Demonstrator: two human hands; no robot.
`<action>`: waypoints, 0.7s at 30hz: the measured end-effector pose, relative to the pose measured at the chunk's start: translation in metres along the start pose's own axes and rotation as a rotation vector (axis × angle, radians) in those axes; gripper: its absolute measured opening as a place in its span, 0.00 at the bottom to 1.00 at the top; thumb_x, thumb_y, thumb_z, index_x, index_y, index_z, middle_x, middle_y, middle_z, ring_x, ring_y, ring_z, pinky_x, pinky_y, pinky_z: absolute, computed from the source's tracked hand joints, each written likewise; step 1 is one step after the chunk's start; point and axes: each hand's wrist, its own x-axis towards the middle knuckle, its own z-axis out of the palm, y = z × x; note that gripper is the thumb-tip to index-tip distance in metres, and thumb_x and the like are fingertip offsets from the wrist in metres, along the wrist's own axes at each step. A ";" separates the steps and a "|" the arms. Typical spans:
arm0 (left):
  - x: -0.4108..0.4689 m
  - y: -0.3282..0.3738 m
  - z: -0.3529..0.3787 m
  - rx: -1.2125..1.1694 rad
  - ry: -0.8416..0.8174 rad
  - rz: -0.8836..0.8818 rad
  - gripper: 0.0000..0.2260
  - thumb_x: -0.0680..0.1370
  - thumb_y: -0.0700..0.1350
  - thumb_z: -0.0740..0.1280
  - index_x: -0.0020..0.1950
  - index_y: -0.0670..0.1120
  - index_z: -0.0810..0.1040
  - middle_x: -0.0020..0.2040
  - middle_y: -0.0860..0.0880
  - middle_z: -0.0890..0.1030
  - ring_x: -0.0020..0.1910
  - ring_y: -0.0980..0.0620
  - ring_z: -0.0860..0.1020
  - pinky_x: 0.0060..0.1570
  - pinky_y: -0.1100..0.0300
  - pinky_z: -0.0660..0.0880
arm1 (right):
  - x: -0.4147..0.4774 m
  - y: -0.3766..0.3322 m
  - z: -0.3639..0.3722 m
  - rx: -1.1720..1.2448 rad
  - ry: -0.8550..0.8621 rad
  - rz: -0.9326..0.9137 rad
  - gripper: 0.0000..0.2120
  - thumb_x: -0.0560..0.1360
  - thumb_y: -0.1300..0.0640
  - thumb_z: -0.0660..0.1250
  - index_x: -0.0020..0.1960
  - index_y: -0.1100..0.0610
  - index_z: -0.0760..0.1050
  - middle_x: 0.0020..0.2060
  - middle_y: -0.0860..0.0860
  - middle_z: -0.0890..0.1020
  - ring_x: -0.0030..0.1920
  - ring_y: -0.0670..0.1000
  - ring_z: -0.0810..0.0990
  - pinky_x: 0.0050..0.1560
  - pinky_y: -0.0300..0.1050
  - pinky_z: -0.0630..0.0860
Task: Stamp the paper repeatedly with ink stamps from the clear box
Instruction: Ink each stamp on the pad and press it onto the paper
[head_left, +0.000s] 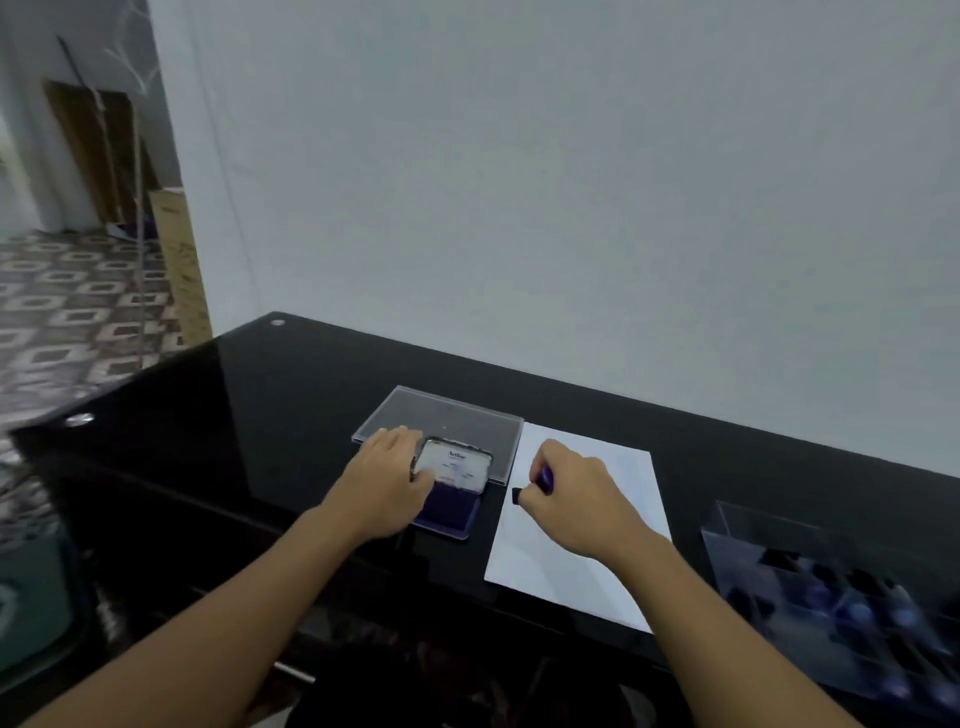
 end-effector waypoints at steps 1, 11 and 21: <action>0.000 -0.009 -0.001 0.005 0.004 -0.024 0.25 0.82 0.50 0.59 0.78 0.45 0.60 0.77 0.47 0.62 0.77 0.49 0.56 0.75 0.54 0.55 | 0.005 -0.006 0.007 0.004 -0.014 -0.014 0.06 0.76 0.53 0.66 0.46 0.55 0.70 0.39 0.51 0.78 0.38 0.53 0.76 0.38 0.48 0.76; 0.014 -0.081 0.014 0.058 0.025 -0.160 0.26 0.81 0.51 0.59 0.78 0.44 0.62 0.78 0.45 0.61 0.78 0.45 0.56 0.76 0.47 0.56 | 0.052 -0.037 0.060 -0.075 -0.137 -0.073 0.09 0.79 0.49 0.62 0.43 0.51 0.65 0.43 0.53 0.78 0.41 0.52 0.78 0.38 0.47 0.76; 0.020 -0.098 0.046 0.249 0.022 -0.166 0.26 0.83 0.56 0.48 0.81 0.49 0.53 0.81 0.48 0.50 0.80 0.47 0.46 0.76 0.41 0.43 | 0.081 -0.062 0.086 -0.187 -0.169 -0.162 0.08 0.79 0.49 0.62 0.45 0.51 0.66 0.40 0.50 0.77 0.42 0.53 0.77 0.40 0.48 0.75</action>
